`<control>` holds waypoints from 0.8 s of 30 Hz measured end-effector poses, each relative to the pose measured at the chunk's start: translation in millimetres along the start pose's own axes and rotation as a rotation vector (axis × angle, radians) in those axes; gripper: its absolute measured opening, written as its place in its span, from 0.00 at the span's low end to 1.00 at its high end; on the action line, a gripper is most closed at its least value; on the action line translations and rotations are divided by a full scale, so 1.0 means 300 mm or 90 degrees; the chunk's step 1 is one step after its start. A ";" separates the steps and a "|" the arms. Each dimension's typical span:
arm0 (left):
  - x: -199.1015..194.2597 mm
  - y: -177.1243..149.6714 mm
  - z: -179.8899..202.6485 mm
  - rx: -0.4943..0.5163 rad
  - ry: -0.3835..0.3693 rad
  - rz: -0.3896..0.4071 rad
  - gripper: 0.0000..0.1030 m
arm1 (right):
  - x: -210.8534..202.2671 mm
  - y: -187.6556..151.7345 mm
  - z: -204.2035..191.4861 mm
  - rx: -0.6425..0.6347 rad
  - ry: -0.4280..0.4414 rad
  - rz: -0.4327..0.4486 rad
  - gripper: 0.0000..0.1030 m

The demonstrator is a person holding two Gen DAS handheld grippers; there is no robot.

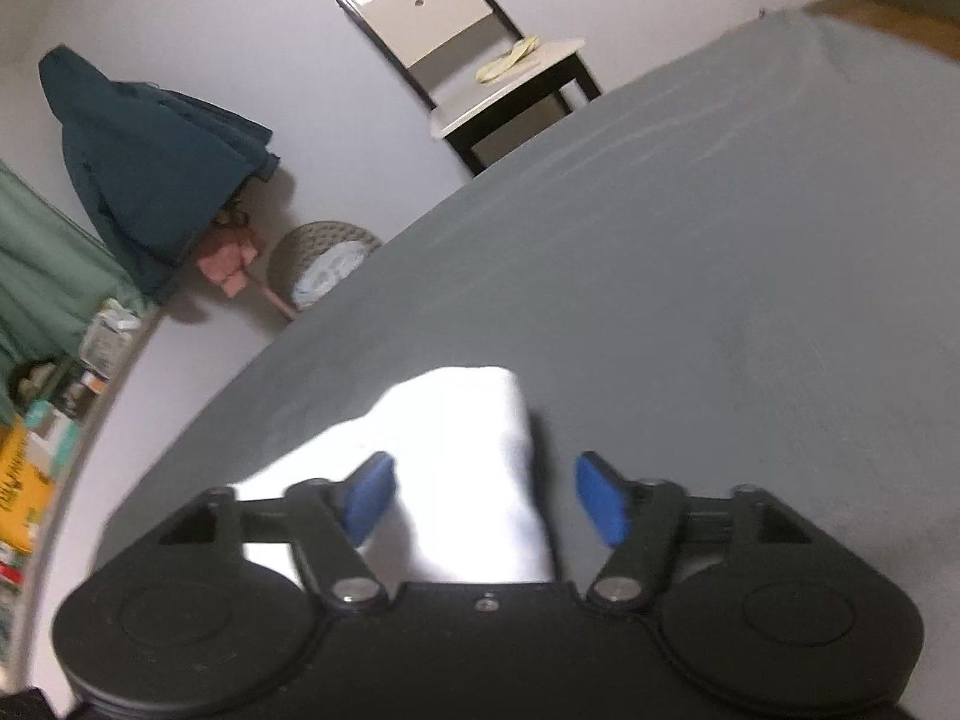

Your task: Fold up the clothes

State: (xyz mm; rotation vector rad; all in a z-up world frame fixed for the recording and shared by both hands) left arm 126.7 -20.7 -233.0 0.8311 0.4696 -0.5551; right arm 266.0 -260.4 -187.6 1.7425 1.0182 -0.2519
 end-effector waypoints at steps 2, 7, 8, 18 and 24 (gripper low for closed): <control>-0.033 0.000 -0.011 0.007 0.008 -0.009 0.72 | -0.033 -0.012 0.006 0.001 -0.010 0.000 0.69; -0.100 -0.002 -0.012 0.061 0.068 -0.013 0.82 | -0.201 -0.069 -0.068 -0.065 -0.038 0.038 0.69; -0.127 -0.011 -0.009 0.074 0.075 -0.013 0.82 | -0.242 -0.086 -0.102 -0.094 -0.042 0.052 0.72; -0.511 -0.100 0.089 0.144 0.012 0.075 1.00 | -0.594 -0.363 -0.438 -0.189 -0.122 0.204 1.00; -0.622 -0.101 0.110 0.103 0.056 0.105 1.00 | -0.635 -0.463 -0.528 -0.198 -0.227 0.134 1.00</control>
Point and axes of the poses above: each gripper's, at about its wrist camera, not at the fingertips, and x roughly the way its jaws point, z to its right, y to its top, the point moved 6 cm from there along x, roughly the way its jaws point, and after that the axes turned 13 degrees about -x, right-handed, at the moved point
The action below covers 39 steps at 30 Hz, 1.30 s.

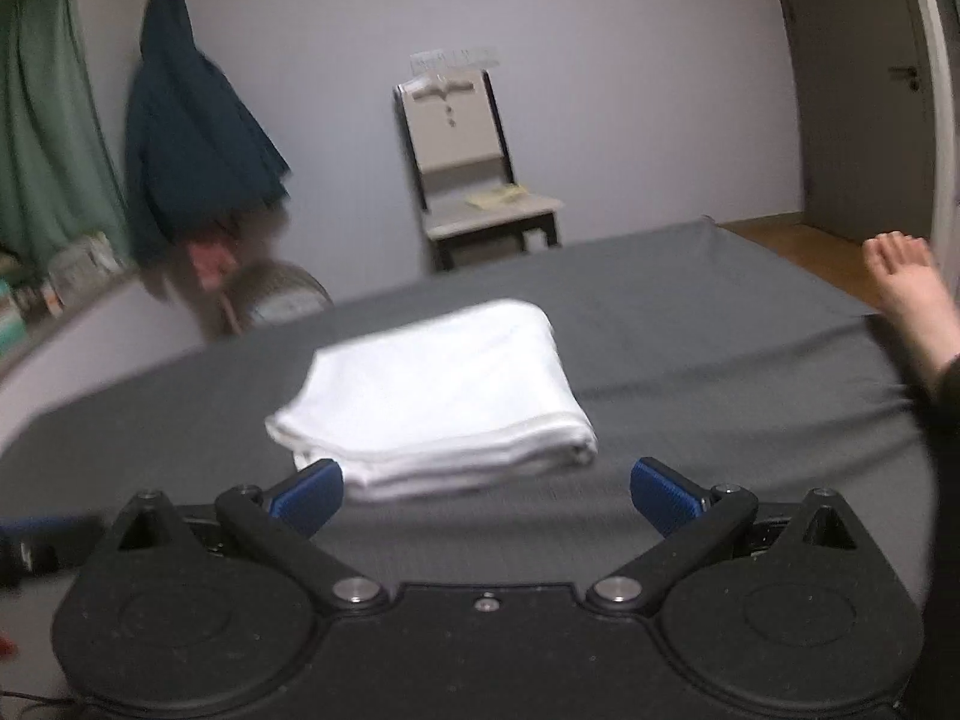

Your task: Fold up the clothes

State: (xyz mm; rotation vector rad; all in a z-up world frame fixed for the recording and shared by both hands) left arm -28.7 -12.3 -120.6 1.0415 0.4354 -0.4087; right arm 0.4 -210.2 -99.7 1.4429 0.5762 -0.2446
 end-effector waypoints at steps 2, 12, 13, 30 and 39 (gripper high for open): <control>-0.009 0.008 0.014 0.025 0.048 0.019 1.00 | -0.041 -0.010 -0.017 -0.020 -0.033 0.014 1.00; -0.046 0.065 0.052 0.095 0.167 0.055 1.00 | -0.141 0.031 -0.084 -0.007 -0.076 -0.020 1.00; -0.042 0.070 0.053 0.104 0.176 0.034 1.00 | -0.150 0.033 -0.091 -0.002 -0.079 -0.036 1.00; -0.026 0.033 0.038 0.155 0.188 -0.071 1.00 | -0.115 -0.044 -0.163 0.002 -0.112 -0.165 1.00; -0.002 0.028 -0.030 0.129 0.220 -0.088 1.00 | -0.089 -0.015 -0.240 -0.069 -0.112 -0.163 1.00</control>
Point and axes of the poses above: each gripper's, at about its wrist camera, not at the fingertips, and x roughly the way its jaws point, z to its right, y to its top, the point moved 6 cm from there along x, roughly the way its jaws point, and after that the axes turned 13 degrees about -x, right-handed, at the moved point
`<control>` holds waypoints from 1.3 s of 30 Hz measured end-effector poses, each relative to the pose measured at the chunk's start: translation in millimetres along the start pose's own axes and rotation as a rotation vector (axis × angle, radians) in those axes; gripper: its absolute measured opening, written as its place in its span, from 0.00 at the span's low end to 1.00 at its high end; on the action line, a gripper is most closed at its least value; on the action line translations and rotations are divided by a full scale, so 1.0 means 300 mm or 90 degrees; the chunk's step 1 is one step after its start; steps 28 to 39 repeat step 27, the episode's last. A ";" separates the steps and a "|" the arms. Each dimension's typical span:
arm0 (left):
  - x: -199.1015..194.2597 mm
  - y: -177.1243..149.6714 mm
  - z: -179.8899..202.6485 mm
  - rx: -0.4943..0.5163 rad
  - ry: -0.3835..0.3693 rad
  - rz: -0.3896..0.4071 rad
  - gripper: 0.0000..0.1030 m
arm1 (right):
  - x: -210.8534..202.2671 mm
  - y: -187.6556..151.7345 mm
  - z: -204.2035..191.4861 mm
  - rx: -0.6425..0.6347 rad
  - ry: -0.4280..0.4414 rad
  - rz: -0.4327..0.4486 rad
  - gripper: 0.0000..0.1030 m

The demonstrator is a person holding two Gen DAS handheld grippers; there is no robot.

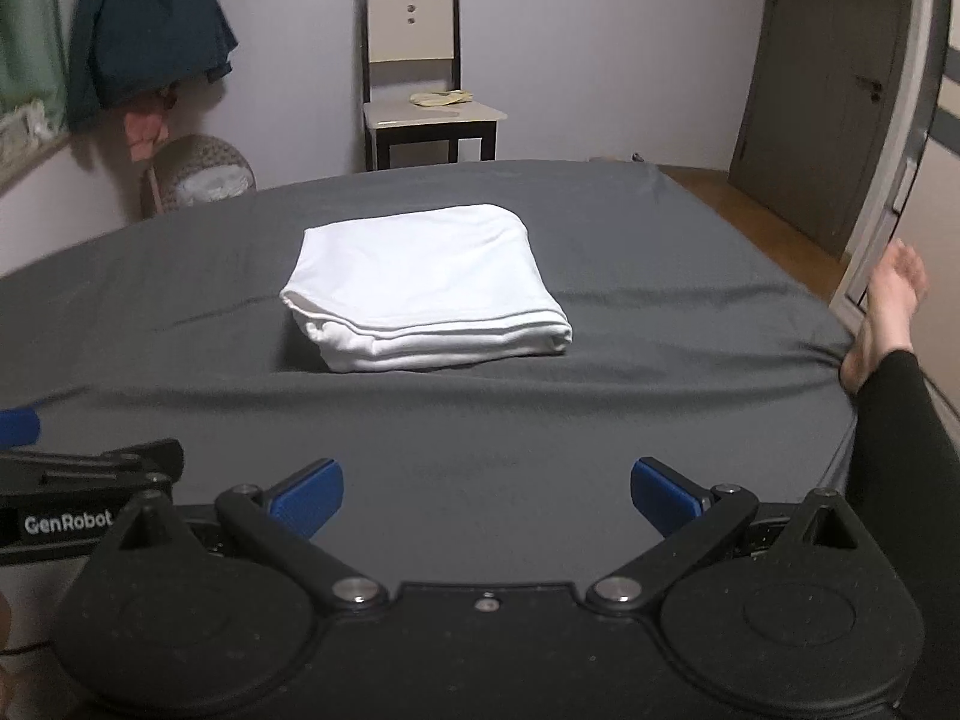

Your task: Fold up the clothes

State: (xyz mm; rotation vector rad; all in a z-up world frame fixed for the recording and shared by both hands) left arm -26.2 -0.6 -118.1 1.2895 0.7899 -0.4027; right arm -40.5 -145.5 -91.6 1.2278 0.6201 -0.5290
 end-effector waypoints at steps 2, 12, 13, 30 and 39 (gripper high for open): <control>0.006 0.001 -0.014 -0.005 -0.002 -0.004 1.00 | 0.001 0.005 -0.013 -0.011 -0.001 0.000 1.00; 0.023 0.003 -0.035 -0.013 0.005 -0.016 1.00 | 0.009 0.017 -0.026 -0.007 -0.006 -0.013 1.00; 0.023 0.003 -0.036 -0.015 0.003 -0.016 1.00 | 0.010 0.017 -0.025 -0.006 -0.007 -0.016 1.00; 0.024 -0.007 -0.018 -0.011 -0.009 -0.018 1.00 | 0.021 -0.011 0.005 0.014 -0.002 -0.029 1.00; 0.024 -0.007 -0.018 -0.011 -0.009 -0.018 1.00 | 0.021 -0.011 0.005 0.014 -0.002 -0.029 1.00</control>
Point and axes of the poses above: each gripper's, at about its wrist camera, not at the fingertips, and x roughly the way its jaws point, z to its right, y to its top, the point moved 6 cm from there along x, roughly the way its jaws point, and after that the axes turned 13 degrees about -x, right-handed, at the moved point
